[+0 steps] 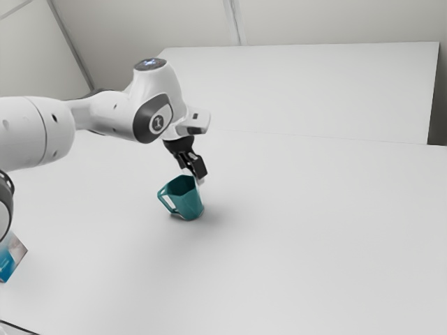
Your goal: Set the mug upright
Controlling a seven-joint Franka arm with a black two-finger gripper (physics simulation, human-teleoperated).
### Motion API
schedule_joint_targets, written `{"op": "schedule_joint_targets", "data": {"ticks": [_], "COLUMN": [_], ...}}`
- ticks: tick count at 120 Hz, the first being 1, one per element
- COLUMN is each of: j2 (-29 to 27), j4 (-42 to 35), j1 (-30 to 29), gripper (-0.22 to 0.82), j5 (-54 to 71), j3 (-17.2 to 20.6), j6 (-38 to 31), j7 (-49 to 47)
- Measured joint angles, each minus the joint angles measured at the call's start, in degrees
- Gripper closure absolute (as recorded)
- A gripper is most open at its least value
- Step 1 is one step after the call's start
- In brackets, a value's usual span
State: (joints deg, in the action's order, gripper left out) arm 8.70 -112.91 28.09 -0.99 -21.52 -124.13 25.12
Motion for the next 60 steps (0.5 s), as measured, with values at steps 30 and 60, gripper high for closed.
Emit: {"op": "schedule_joint_targets", "data": {"ticks": [30, 60], "j2": [-1.33, -4.10], "j4": [12.98, 22.23], "j1": [-0.96, -3.43], "gripper": [0.02, 0.01], "j5": [3.56, 5.22], "j3": [-0.77, -0.53], "j6": [10.00, 20.51], "j7": [-3.04, -5.62]}}
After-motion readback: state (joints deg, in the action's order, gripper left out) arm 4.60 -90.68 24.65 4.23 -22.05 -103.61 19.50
